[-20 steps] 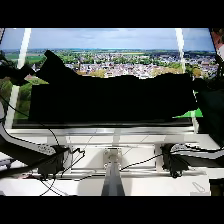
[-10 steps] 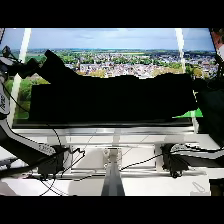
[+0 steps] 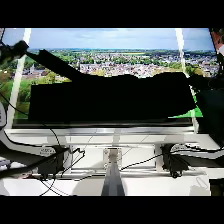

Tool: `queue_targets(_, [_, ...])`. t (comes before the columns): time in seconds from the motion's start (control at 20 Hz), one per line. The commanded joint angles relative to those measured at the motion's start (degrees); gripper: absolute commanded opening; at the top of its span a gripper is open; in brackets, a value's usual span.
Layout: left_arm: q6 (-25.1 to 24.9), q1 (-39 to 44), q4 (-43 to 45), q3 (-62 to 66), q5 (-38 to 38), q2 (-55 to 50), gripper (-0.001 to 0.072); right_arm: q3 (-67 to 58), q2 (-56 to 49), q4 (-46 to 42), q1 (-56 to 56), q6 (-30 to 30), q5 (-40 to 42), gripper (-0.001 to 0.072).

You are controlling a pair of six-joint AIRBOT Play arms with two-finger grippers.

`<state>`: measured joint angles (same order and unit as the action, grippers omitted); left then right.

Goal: Fold the clothes and pants, and hang the long-sleeved shirts on hangers.

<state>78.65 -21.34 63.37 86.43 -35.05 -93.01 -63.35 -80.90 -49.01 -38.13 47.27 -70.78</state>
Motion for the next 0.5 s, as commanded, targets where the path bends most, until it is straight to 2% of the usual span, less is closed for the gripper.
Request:
queue_targets(0.0, [-5.88, 0.24, 0.00, 0.15, 0.57, 6.95, 0.0007, 0.02, 0.02, -0.22, -0.04, 4.57, 8.17, 0.0627])
queue_targets(0.1, [-5.88, 0.24, 0.00, 0.15, 0.57, 9.35, 0.0006, -0.11, -0.07, -4.24, -0.04, 10.56, 12.39, 0.0625])
queue_targets(0.2, [-5.79, 0.24, -0.02, 0.17, 0.76, 11.10, 0.0006, -2.14, -1.36, -10.62, -0.07, 13.90, 12.31, 0.0624])
queue_targets(0.35, [-5.16, 2.80, 0.00, 2.40, 6.12, 13.11, 0.0003, -7.56, -4.92, -12.26, -0.07, 14.82, 8.00, 0.0619])
queue_targets(0.45, [-2.84, 5.88, 0.02, 8.37, 6.67, 13.20, 0.0003, -10.34, -6.25, -11.02, 0.04, 14.80, 5.99, 0.0613])
